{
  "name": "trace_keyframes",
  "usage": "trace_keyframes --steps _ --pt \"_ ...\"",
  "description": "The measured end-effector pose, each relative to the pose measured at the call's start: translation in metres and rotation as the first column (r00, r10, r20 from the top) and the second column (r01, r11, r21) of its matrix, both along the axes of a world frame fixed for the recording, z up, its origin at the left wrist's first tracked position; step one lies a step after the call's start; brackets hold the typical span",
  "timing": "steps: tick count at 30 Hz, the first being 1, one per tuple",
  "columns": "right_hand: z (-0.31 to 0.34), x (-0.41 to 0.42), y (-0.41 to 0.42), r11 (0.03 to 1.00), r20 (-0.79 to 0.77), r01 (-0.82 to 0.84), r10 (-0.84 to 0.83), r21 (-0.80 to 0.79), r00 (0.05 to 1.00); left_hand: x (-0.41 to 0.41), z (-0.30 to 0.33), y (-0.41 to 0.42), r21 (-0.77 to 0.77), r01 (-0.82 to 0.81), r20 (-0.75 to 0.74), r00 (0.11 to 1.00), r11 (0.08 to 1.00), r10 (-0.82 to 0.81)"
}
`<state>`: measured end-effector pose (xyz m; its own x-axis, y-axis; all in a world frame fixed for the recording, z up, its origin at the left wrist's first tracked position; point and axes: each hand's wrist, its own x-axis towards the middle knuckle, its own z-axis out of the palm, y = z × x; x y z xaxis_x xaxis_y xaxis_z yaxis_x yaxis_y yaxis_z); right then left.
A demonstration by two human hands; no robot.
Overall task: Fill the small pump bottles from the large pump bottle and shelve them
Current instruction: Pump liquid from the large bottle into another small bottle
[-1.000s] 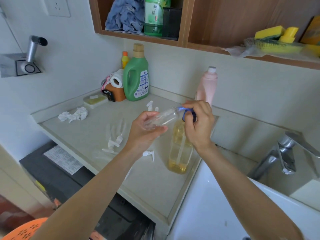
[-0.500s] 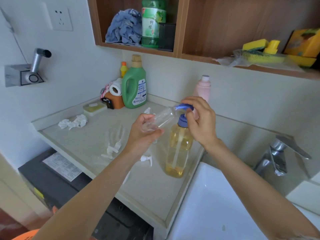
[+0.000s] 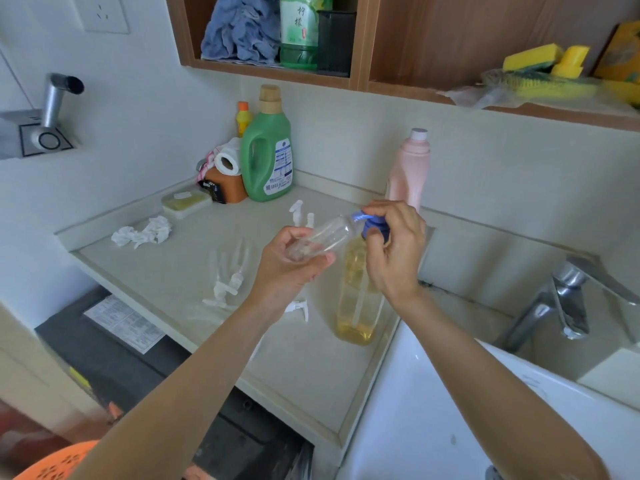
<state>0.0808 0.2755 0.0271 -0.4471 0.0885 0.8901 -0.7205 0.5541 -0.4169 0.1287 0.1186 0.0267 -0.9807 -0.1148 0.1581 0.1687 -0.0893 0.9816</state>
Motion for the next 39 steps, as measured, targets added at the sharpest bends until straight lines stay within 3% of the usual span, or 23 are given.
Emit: trace_keyframes --steps 12,17,21,28,35,39 --pt "0.026 0.008 0.014 0.984 0.14 -0.169 0.16 0.057 0.977 0.005 0.008 0.003 0.029 0.03 -0.029 0.999 0.999 -0.029" --pt "0.01 0.009 0.006 0.975 0.097 -0.218 0.222 -0.047 0.97 0.006 0.003 0.008 0.066 0.034 -0.021 0.999 0.997 -0.033" --pt "0.006 0.003 -0.002 0.976 0.067 -0.181 0.19 -0.117 0.979 0.006 -0.003 0.005 0.059 0.024 0.023 0.999 0.998 -0.025" --pt "0.007 0.004 -0.002 0.986 0.042 -0.138 0.142 -0.092 0.989 0.009 -0.003 0.008 0.065 0.019 0.052 0.998 0.998 -0.022" --pt "0.026 0.0 0.016 0.973 0.09 -0.228 0.231 -0.038 0.969 0.007 0.006 0.006 0.023 -0.014 -0.036 0.999 1.0 0.015" --pt "0.021 -0.004 0.019 0.971 0.102 -0.234 0.238 -0.052 0.966 0.008 0.005 0.01 0.047 -0.017 0.001 1.0 0.999 0.017"
